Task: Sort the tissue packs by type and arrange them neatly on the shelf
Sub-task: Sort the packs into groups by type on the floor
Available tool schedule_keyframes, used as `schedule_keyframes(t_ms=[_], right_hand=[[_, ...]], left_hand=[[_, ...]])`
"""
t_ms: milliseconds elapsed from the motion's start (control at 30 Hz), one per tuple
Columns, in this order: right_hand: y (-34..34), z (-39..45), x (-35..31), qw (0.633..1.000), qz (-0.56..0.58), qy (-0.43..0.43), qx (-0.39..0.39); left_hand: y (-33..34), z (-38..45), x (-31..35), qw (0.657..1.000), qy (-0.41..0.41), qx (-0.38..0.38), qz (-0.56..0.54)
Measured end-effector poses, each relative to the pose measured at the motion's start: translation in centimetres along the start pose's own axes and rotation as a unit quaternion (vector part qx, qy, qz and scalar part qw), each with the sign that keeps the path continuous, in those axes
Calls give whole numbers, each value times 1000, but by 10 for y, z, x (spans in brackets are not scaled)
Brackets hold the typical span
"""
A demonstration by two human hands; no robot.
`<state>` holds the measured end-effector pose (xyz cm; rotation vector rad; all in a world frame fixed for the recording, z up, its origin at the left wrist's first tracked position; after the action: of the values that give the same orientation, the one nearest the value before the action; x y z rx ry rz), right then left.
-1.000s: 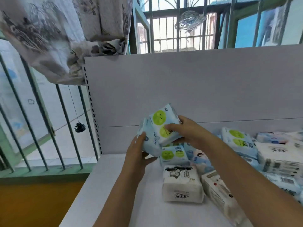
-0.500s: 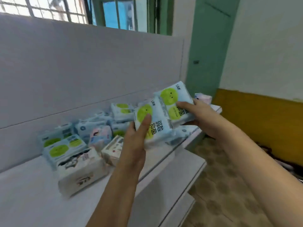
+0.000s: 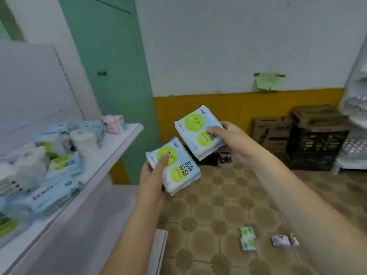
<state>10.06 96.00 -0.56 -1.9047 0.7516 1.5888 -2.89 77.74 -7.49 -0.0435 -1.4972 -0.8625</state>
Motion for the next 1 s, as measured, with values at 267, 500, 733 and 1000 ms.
schedule_keyframes(t_ms=[267, 500, 733, 1000], right_hand=[[-182, 51, 138, 979, 10, 113, 170], [-264, 68, 275, 914, 141, 263, 275], [-306, 127, 355, 865, 43, 369, 337], [-324, 230, 466, 826, -79, 476, 291]], left_hand=[[88, 24, -200, 986, -143, -18, 86], [114, 30, -340, 941, -306, -34, 138], [131, 80, -458, 903, -409, -41, 123], [125, 131, -583, 861, -474, -82, 164]])
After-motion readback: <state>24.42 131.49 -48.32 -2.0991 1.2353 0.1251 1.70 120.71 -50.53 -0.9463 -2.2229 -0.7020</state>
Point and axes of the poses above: each hand's wrist, its own z-axis towards the middle knuckle, its own y-axis out of the palm, x = y × z, the point moved 5 cm from there along z, towards the middle knuckle, and after that the axes turned 14 degrees about y, right-handed, at the moved point
